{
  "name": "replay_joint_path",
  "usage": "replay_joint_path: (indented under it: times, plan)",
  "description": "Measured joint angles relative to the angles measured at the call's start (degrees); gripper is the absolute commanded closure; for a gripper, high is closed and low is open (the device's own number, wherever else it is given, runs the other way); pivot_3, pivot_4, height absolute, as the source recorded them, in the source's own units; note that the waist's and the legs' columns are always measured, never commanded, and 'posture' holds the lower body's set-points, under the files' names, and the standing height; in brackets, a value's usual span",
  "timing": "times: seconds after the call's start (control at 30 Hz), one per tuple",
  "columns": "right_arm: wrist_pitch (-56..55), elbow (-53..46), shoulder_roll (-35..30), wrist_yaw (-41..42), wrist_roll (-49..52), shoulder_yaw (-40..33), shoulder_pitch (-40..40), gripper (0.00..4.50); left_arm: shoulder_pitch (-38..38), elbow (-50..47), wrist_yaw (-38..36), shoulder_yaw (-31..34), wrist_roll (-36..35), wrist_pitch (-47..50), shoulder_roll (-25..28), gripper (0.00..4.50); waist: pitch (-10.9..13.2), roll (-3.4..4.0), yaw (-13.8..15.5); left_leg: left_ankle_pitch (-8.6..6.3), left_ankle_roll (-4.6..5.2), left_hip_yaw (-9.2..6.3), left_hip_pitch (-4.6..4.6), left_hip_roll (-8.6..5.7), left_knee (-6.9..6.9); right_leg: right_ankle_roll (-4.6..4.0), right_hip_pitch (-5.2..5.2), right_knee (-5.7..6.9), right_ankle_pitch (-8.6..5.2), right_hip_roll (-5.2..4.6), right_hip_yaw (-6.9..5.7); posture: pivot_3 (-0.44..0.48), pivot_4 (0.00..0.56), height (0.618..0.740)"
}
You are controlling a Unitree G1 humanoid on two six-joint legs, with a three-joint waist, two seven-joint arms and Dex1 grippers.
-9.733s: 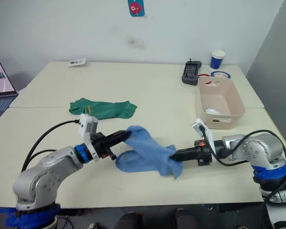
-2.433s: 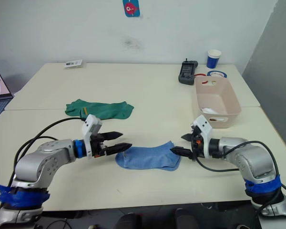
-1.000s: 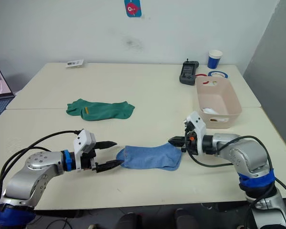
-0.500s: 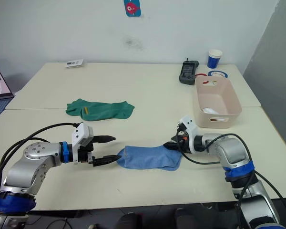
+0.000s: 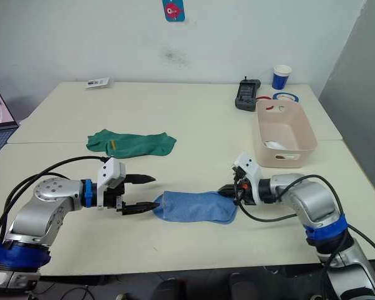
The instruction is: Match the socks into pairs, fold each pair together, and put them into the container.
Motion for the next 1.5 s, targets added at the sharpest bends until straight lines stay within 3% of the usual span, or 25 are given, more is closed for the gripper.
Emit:
replay_joint_path:
  times: [0.3, 0.53, 0.63, 1.03, 1.4, 1.5]
  plan:
    - [1.9, -8.2, -5.8, 5.0, 5.5, -0.3, 3.6, 4.46, -5.0, 3.6, -9.0, -6.5, 2.7, -8.3, -0.1, 0.0, 0.0, 0.0, 0.0, 0.0, 0.0, 0.02, 0.01, 0.0, 0.01, 0.0, 0.0, 0.01, 0.0, 0.02, 0.0, 0.0, 0.15, 0.74]
    - [2.9, -10.9, -8.0, 7.7, 8.7, 0.0, 4.8, 4.46, -14.3, 12.6, -15.3, -10.3, 5.2, -14.4, -3.5, 0.0, 0.0, -0.01, 0.0, 0.0, 0.01, 0.04, -0.01, -0.17, 0.07, 0.0, 0.0, 0.0, 0.0, 0.3, -0.03, 0.0, 0.15, 0.74]
    - [2.8, -11.2, -9.1, 8.3, 8.7, 0.1, 5.1, 4.5, -15.7, 13.7, -17.6, -11.7, 5.8, -15.7, -4.4, 0.56, 0.0, -0.01, -0.1, 0.0, 0.01, 0.06, -0.01, -0.33, 0.06, 0.0, -0.01, -0.01, 0.0, 0.3, 0.01, 0.0, 0.15, 0.74]
    - [-0.9, -9.5, -11.9, 10.9, 8.2, 0.1, 8.4, 4.5, -16.1, 17.0, -19.0, -17.7, 4.7, -19.6, 0.8, 4.41, 0.0, -0.01, 0.0, 0.0, 0.01, -0.07, -0.03, -0.33, 0.08, 0.01, 0.01, 0.0, 0.0, 0.29, 0.0, 0.0, 0.15, 0.74]
    - [-3.2, -8.8, -12.3, 12.5, 7.2, 0.7, 8.9, 4.5, -18.6, 17.7, -17.3, -15.9, 4.8, -16.5, -1.5, 4.46, 0.0, -0.01, 0.0, 0.0, 0.01, -0.12, -0.06, -0.39, 0.1, 0.01, 0.01, 0.01, -0.01, 0.29, -0.02, 0.0, 0.15, 0.74]
    - [-3.2, -8.9, -12.3, 12.5, 7.3, 1.3, 8.9, 4.5, -21.0, 18.0, -17.8, -15.6, 4.9, -15.5, -2.0, 3.66, 0.0, -0.01, 0.0, 0.0, 0.01, -0.13, -0.06, -0.43, 0.1, 0.01, 0.01, 0.0, -0.01, 0.29, -0.01, 0.0, 0.15, 0.74]
